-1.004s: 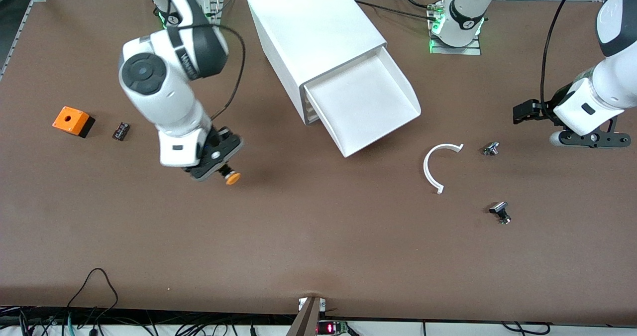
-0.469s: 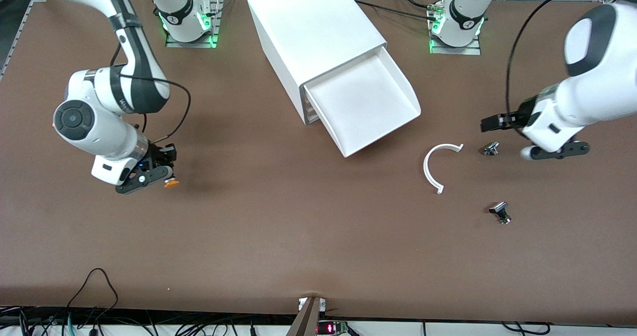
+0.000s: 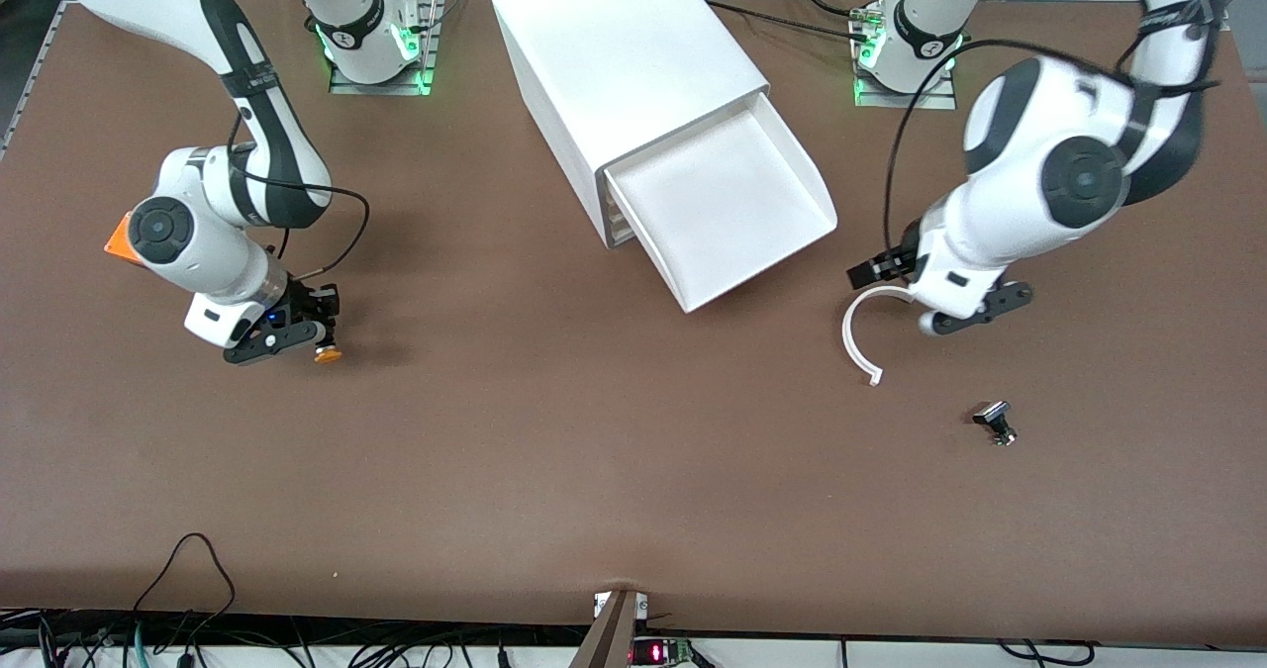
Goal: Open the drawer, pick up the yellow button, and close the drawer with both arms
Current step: 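Push the drawer shut with the left gripper while the right gripper lowers the button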
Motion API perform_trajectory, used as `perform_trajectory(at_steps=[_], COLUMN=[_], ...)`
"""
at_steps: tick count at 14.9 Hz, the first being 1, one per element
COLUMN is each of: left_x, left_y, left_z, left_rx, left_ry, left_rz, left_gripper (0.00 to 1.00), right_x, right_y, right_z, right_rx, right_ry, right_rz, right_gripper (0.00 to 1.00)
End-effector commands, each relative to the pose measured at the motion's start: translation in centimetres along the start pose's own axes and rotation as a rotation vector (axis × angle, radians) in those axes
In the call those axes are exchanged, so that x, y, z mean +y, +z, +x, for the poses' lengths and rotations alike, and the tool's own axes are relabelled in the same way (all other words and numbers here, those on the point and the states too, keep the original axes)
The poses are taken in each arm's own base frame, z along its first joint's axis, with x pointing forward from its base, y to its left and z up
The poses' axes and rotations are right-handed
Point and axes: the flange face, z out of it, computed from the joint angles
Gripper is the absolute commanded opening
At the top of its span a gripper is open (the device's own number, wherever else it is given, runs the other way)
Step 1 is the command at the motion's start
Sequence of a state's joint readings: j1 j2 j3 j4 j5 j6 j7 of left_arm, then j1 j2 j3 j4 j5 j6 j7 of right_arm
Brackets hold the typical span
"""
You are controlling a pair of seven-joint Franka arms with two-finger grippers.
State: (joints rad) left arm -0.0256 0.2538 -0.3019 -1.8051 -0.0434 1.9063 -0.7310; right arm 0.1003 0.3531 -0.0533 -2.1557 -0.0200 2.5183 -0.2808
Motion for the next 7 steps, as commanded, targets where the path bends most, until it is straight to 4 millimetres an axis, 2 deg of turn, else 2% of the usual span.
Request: perform_trajectory(at_steps=[1, 4, 5, 7], left_x=[2.1, 3.4, 3.6, 5.0], left_y=[3.3, 5.3, 5.6, 6.3], left_z=[-0.9, -2.0, -2.3, -4.3], left_rx=[0.043, 0.056, 0.052, 0.034], left_ry=[-0.073, -0.100, -0.119, -0.132], left_rz=[-0.006, -0.023, -0.018, -0.006], left_gripper=[1.00, 1.00, 1.00, 1.00], right_x=[1.6, 4.5, 4.6, 4.8], right_y=[0.5, 1.8, 2.0, 2.8], right_z=[-3.3, -4.8, -5.2, -5.7], right_rx=[0.027, 0.004, -0.003, -0.023], right_ry=[0.021, 0.075, 0.084, 0.096], right_rz=[0.000, 0.007, 0.011, 0.019], right_gripper=[0.26, 0.26, 0.26, 0.26])
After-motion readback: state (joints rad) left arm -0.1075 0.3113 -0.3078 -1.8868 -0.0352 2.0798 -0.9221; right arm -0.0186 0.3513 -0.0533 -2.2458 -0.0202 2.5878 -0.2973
